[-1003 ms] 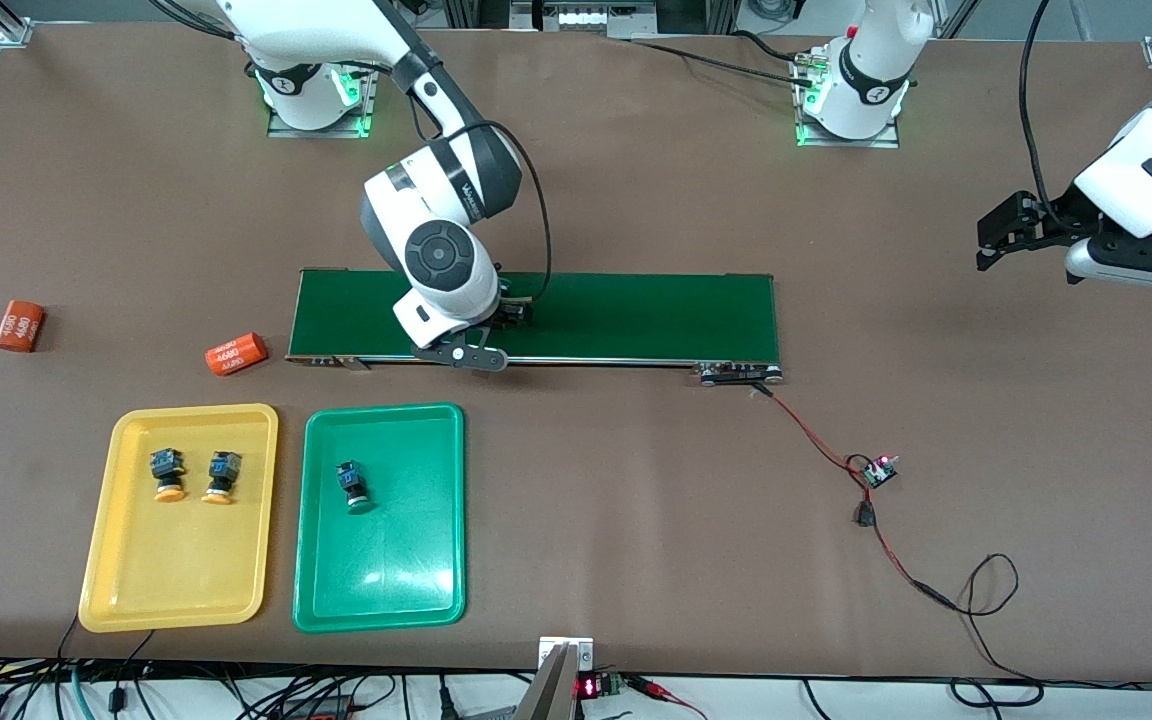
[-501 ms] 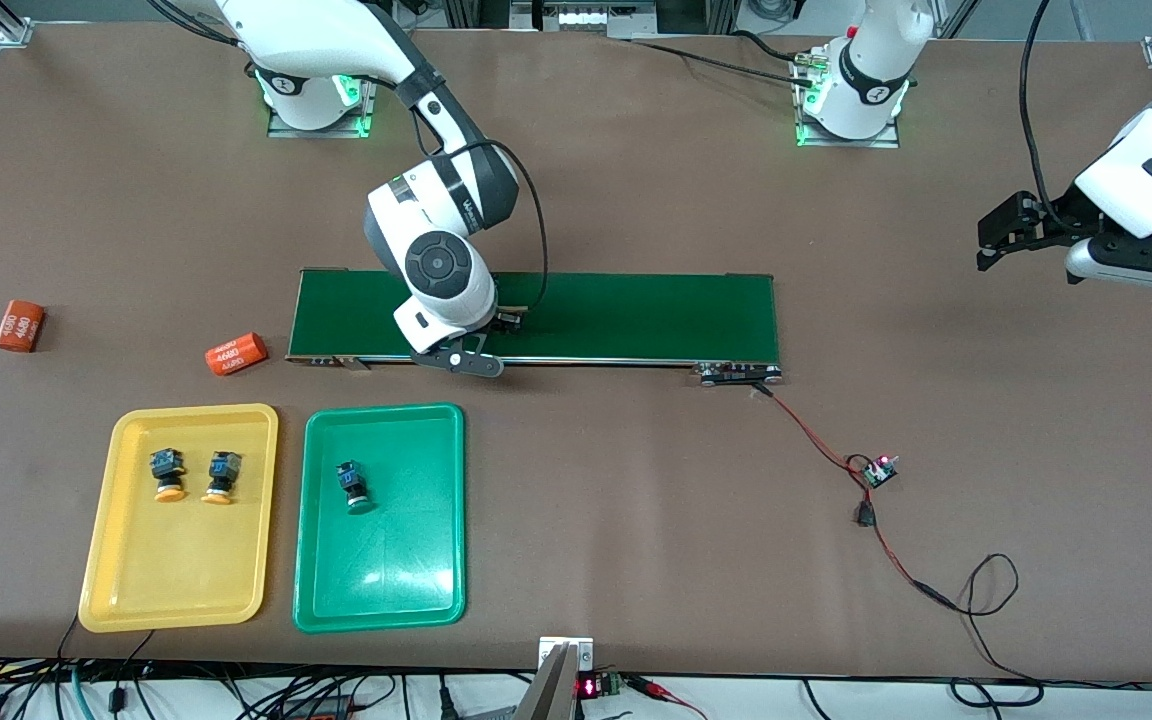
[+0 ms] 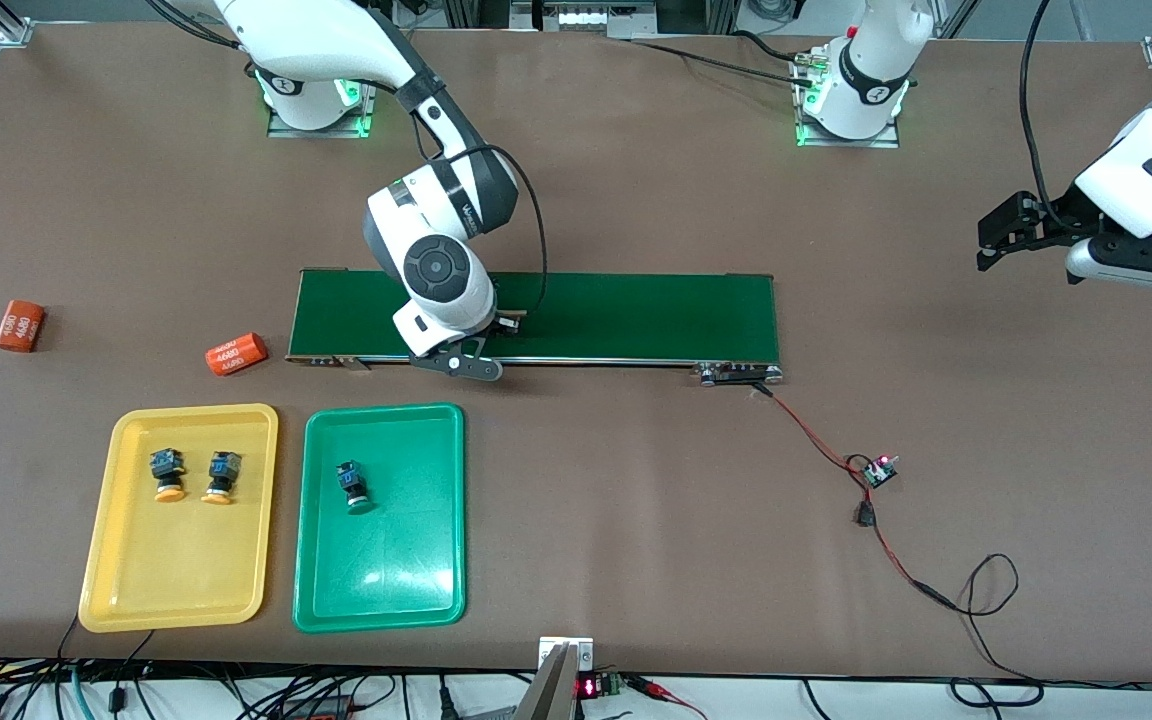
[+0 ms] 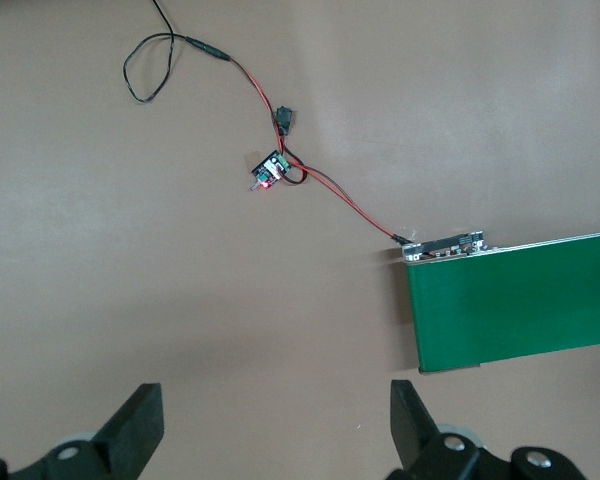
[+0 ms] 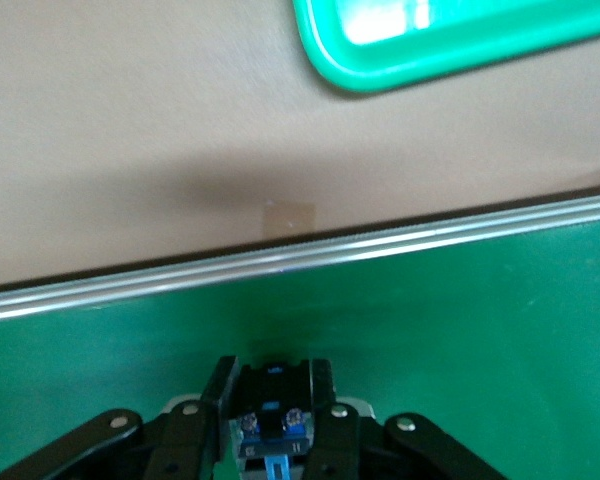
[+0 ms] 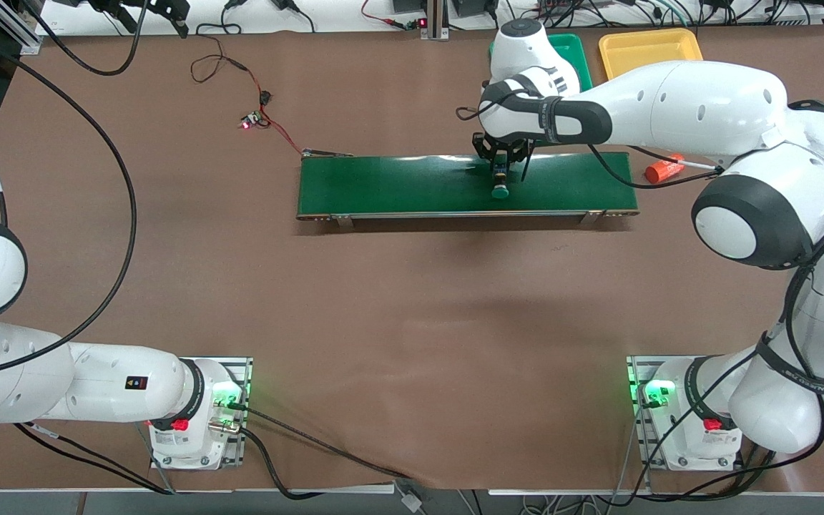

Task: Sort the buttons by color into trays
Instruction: 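Grasp the green button with the right gripper, then carry the green button over the green tray and lower it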

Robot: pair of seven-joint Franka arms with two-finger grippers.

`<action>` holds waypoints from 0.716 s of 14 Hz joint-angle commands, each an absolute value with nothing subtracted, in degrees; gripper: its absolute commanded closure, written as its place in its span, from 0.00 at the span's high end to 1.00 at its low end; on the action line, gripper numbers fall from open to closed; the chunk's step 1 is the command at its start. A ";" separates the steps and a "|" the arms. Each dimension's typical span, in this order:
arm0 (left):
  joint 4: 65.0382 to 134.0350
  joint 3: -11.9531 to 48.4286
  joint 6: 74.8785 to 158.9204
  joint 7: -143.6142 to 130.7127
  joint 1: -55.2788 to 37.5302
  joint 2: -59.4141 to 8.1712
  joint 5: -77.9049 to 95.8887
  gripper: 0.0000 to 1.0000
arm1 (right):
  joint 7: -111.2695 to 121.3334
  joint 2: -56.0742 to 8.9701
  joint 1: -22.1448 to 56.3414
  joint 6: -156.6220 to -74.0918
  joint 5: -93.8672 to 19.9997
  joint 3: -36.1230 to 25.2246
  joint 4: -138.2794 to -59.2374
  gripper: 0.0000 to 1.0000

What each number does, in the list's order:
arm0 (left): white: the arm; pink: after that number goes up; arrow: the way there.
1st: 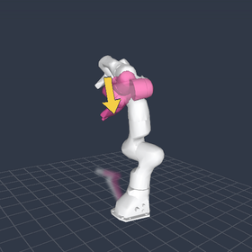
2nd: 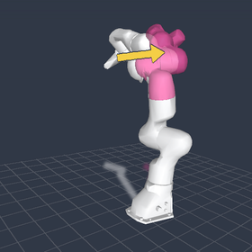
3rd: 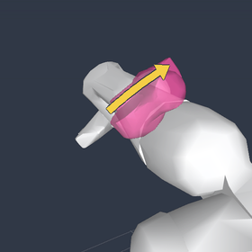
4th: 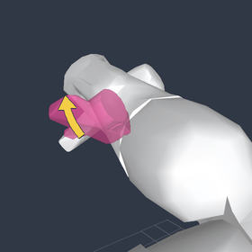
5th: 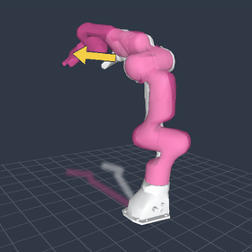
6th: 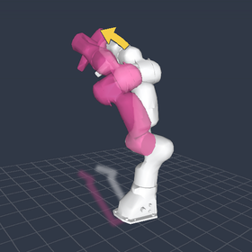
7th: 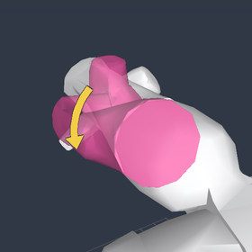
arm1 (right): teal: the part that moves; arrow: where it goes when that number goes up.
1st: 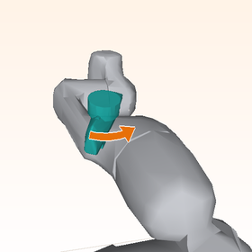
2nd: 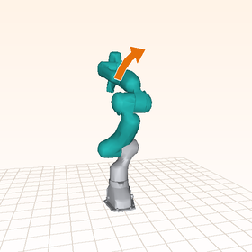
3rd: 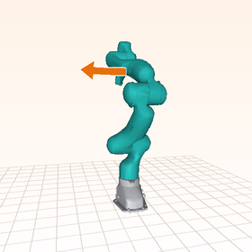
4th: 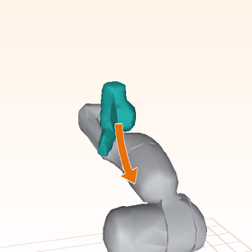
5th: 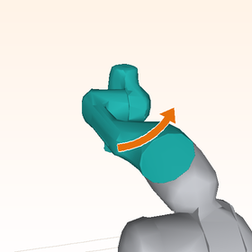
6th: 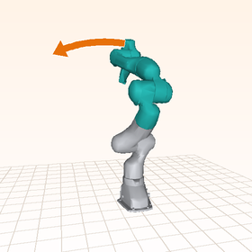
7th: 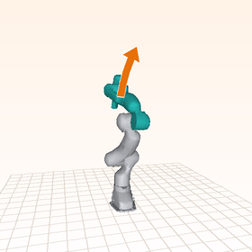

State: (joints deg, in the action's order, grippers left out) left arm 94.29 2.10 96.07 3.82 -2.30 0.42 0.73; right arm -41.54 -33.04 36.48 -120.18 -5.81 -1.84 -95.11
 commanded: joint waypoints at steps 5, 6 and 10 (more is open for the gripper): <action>93.16 1.85 95.01 5.18 -2.11 0.26 1.67 1.00 | -40.61 -30.59 31.31 -113.38 -6.33 -2.72 -84.64 0.00; 93.16 1.85 95.01 5.19 -2.11 0.18 1.67 1.00 | -40.00 -30.67 29.46 -113.90 -6.33 -2.81 -84.20 0.00; 93.16 1.85 95.01 5.10 -2.11 0.26 1.67 1.00 | -31.22 -33.74 25.15 -118.63 -5.80 -2.99 -82.97 0.00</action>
